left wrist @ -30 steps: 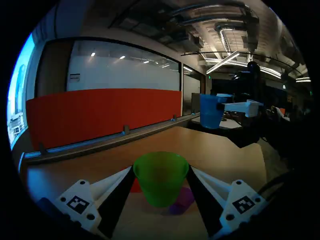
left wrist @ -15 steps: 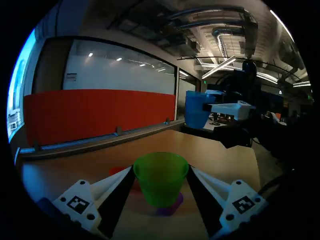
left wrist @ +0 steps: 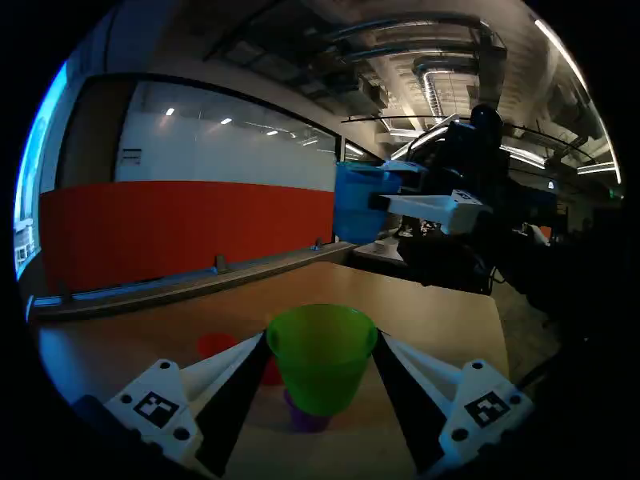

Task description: Pour water

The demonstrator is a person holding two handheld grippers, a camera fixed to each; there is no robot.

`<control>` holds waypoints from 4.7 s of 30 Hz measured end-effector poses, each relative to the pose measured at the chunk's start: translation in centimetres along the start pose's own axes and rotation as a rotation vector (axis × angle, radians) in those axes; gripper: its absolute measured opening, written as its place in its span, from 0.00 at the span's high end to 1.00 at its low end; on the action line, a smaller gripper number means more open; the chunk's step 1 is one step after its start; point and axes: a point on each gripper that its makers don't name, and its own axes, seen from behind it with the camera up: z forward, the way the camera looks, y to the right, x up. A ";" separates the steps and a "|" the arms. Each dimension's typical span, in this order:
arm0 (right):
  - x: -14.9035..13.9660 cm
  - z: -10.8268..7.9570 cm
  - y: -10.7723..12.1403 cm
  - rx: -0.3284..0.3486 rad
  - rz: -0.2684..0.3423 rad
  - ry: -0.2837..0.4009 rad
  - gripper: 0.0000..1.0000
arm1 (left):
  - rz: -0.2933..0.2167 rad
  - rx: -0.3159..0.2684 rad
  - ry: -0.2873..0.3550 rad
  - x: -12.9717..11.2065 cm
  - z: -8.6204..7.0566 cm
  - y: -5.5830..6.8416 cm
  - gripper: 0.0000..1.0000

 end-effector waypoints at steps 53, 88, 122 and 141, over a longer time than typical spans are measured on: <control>3.6 4.4 -0.4 0.029 -0.527 -0.023 0.10 | 0.044 -0.067 0.021 0.9 1.0 2.7 0.11; 5.0 5.1 0.0 0.005 -0.737 -0.031 0.10 | 0.047 -0.074 0.037 1.7 1.6 2.8 0.12; 6.1 4.7 0.1 -0.017 -0.845 -0.012 0.10 | 0.057 -0.073 0.037 2.0 1.6 3.1 0.12; 6.5 4.9 0.0 -0.025 -0.915 -0.007 0.10 | 0.061 -0.074 0.039 2.1 1.5 3.2 0.12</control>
